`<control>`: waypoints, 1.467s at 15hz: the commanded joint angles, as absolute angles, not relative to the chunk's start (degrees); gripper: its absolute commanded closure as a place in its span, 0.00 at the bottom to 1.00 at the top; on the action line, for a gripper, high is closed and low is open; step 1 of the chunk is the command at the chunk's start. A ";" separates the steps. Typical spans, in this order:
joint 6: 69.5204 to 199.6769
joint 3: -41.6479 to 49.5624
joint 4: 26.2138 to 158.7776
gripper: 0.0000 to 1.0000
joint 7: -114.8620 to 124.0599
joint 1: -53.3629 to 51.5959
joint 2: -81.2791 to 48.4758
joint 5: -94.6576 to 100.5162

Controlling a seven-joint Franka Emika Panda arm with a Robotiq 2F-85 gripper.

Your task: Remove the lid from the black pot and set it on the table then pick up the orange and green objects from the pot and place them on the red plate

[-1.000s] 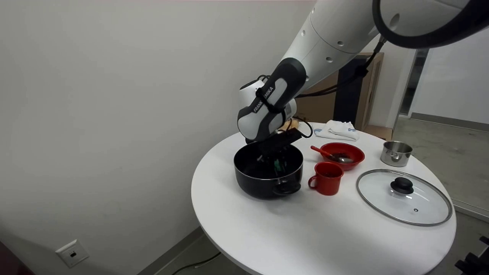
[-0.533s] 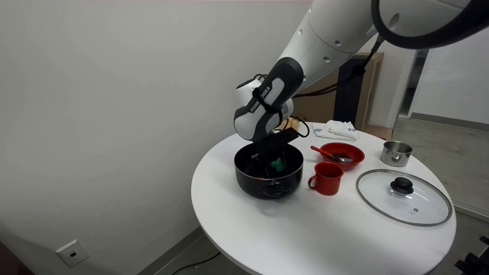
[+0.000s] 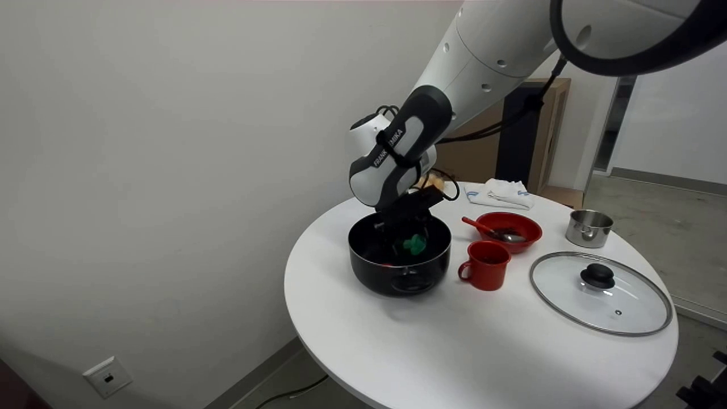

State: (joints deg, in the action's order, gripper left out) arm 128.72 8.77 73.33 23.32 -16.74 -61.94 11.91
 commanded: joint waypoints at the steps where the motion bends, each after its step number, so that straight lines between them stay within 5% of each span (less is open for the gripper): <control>1: 130.45 12.01 70.99 0.00 27.93 -18.13 -63.47 14.49; 6: 132.45 14.28 71.04 0.08 33.12 -19.39 -64.12 16.30; 11: 131.87 14.43 70.96 0.00 34.74 -20.55 -64.97 17.44; 13: 131.75 14.34 70.92 0.25 34.70 -20.85 -65.19 17.57; 17: 131.37 14.30 70.79 0.55 34.99 -21.26 -65.38 17.44; 20: 131.72 14.47 71.03 0.77 35.31 -21.54 -65.14 17.71; 22: 131.94 14.48 71.05 0.80 35.40 -21.60 -64.87 17.91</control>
